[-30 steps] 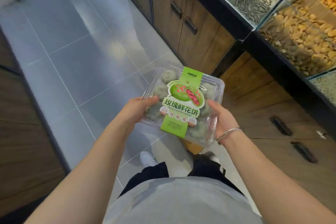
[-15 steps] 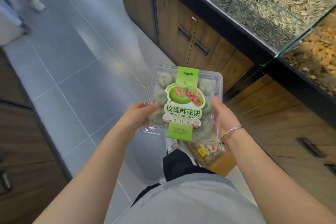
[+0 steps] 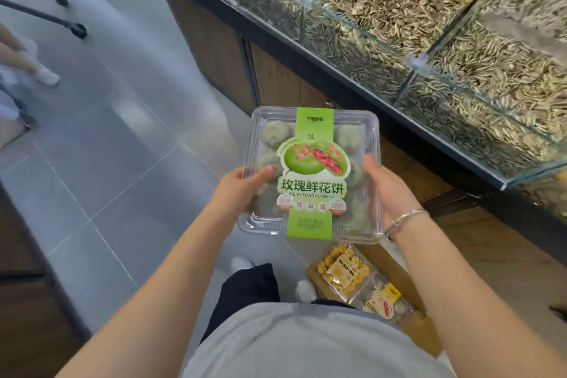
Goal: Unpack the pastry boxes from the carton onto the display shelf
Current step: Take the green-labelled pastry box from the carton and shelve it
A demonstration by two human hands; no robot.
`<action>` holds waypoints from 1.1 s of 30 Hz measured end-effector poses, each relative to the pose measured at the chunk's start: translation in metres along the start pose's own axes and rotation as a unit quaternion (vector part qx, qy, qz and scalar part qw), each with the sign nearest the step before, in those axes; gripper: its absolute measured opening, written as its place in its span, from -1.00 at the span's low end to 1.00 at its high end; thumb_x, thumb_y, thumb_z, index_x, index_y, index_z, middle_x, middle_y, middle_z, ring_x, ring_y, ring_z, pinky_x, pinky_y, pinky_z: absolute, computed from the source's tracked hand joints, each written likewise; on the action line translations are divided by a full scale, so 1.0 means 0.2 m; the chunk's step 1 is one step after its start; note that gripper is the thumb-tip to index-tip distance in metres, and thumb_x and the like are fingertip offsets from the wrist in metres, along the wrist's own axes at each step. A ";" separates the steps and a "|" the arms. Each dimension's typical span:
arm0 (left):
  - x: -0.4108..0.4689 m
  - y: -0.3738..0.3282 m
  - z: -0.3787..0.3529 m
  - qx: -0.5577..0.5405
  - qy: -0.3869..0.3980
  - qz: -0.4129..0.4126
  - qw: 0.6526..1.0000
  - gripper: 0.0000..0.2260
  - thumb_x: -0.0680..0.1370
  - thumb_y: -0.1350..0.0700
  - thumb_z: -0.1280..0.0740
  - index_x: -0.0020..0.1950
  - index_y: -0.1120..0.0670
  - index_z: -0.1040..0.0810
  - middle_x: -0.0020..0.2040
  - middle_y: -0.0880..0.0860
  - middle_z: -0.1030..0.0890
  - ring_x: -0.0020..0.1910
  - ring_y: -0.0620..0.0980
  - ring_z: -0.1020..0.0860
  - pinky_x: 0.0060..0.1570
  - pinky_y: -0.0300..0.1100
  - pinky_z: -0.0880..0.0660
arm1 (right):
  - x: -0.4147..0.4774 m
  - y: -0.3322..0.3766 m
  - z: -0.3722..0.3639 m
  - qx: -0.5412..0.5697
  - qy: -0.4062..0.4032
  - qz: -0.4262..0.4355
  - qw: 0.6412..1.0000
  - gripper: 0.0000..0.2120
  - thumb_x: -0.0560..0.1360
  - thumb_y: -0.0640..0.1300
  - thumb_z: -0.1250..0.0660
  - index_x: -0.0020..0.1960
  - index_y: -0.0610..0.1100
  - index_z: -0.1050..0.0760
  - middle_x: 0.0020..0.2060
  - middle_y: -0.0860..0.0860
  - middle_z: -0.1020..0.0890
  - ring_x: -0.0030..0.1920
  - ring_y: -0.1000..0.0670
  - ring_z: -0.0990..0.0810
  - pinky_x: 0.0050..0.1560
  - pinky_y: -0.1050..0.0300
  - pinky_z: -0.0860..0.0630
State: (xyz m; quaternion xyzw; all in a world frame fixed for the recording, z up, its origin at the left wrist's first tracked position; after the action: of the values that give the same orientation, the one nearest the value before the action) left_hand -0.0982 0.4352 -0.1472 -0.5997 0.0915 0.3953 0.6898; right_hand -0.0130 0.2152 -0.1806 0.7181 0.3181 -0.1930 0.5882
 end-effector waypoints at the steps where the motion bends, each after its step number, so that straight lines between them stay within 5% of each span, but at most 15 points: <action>1: 0.04 -0.03 0.01 0.008 0.005 -0.005 1.000 -0.65 0.50 -0.03 -0.38 0.10 0.23 -0.59 -0.45 -0.05 -0.45 -0.67 -0.25 -0.40 -0.63 -0.44 -0.30 | 0.01 0.03 -0.03 0.006 -0.004 0.000 1.000 -0.60 0.50 0.09 -0.28 0.22 -0.14 -0.52 0.06 -0.17 -0.67 0.06 -0.20 -0.65 0.11 -0.22 -0.55; 9: 0.67 -0.54 0.16 0.037 0.086 -0.058 0.994 -0.75 0.47 -0.06 -0.40 -0.14 0.13 -0.51 -0.50 -0.05 -0.40 -0.62 -0.16 -0.35 -0.55 -0.33 -0.29 | 0.40 0.39 -0.34 0.038 -0.092 0.064 0.993 -0.62 0.45 0.11 -0.34 0.14 -0.12 -0.58 0.06 -0.19 -0.66 0.12 -0.24 -0.61 0.15 -0.28 -0.51; 13: 0.93 -0.84 0.22 0.065 0.127 -0.090 0.986 -0.75 0.45 -0.06 -0.42 -0.18 0.11 -0.50 -0.51 -0.05 -0.43 -0.58 -0.14 -0.36 -0.53 -0.32 -0.34 | 0.53 0.60 -0.47 0.051 -0.158 0.098 0.981 -0.65 0.47 0.06 -0.34 0.14 -0.14 -0.56 0.07 -0.16 -0.64 0.04 -0.15 -0.60 0.08 -0.10 -0.57; 17: 1.10 -1.13 0.18 0.108 0.172 -0.133 0.970 -0.66 0.45 -0.10 -0.40 -0.36 0.09 -0.42 -0.60 -0.08 -0.40 -0.67 -0.16 -0.33 -0.62 -0.40 -0.28 | 0.57 0.78 -0.53 0.081 -0.182 0.126 0.972 -0.78 0.51 -0.03 -0.30 0.07 -0.12 -0.57 -0.17 -0.05 -0.66 -0.24 0.00 -0.64 -0.35 0.19 -0.60; 24: 1.32 -1.51 -0.05 0.095 0.216 -0.158 0.959 -0.73 0.47 -0.07 -0.39 -0.29 0.10 -0.52 -0.63 -0.08 -0.43 -0.67 -0.15 -0.37 -0.58 -0.37 -0.33 | 0.76 1.11 -0.41 0.097 -0.227 0.173 0.954 -0.83 0.43 -0.05 -0.39 0.00 -0.05 -0.59 0.12 -0.09 -0.63 0.18 -0.12 -0.56 0.30 -0.19 -0.41; 28: 1.42 -1.73 -0.21 0.066 0.224 -0.159 0.959 -0.77 0.47 -0.06 -0.40 -0.24 0.08 -0.55 -0.61 -0.08 -0.48 -0.59 -0.10 -0.40 -0.48 -0.25 -0.33 | 0.92 1.31 -0.28 0.082 -0.208 0.184 0.957 -0.40 0.08 0.21 -0.56 0.07 0.04 -0.61 0.14 -0.01 -0.64 0.21 -0.12 -0.56 0.32 -0.26 -0.36; 33: 1.52 -2.01 -0.41 0.079 0.234 -0.193 0.950 -0.79 0.51 -0.05 -0.37 -0.17 0.09 -0.59 -0.56 -0.08 -0.49 -0.62 -0.17 -0.41 -0.53 -0.32 -0.33 | 1.02 1.61 -0.20 0.108 -0.220 0.204 0.948 -0.72 0.43 -0.15 -0.39 0.14 -0.10 -0.56 0.15 -0.10 -0.62 0.19 -0.13 -0.56 0.29 -0.18 -0.42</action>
State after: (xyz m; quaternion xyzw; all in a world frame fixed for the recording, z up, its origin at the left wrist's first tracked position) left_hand 0.3979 0.5070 -0.0478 -0.6253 0.1634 0.0947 0.7572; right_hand 0.3516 0.2674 -0.0720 0.7667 0.0048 -0.2551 0.5891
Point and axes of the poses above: each hand's wrist, its own x-axis towards the middle knuckle, its own z-axis out of the back of the hand, y = z × x, the point moved 1 cm from there along x, towards the middle knuckle
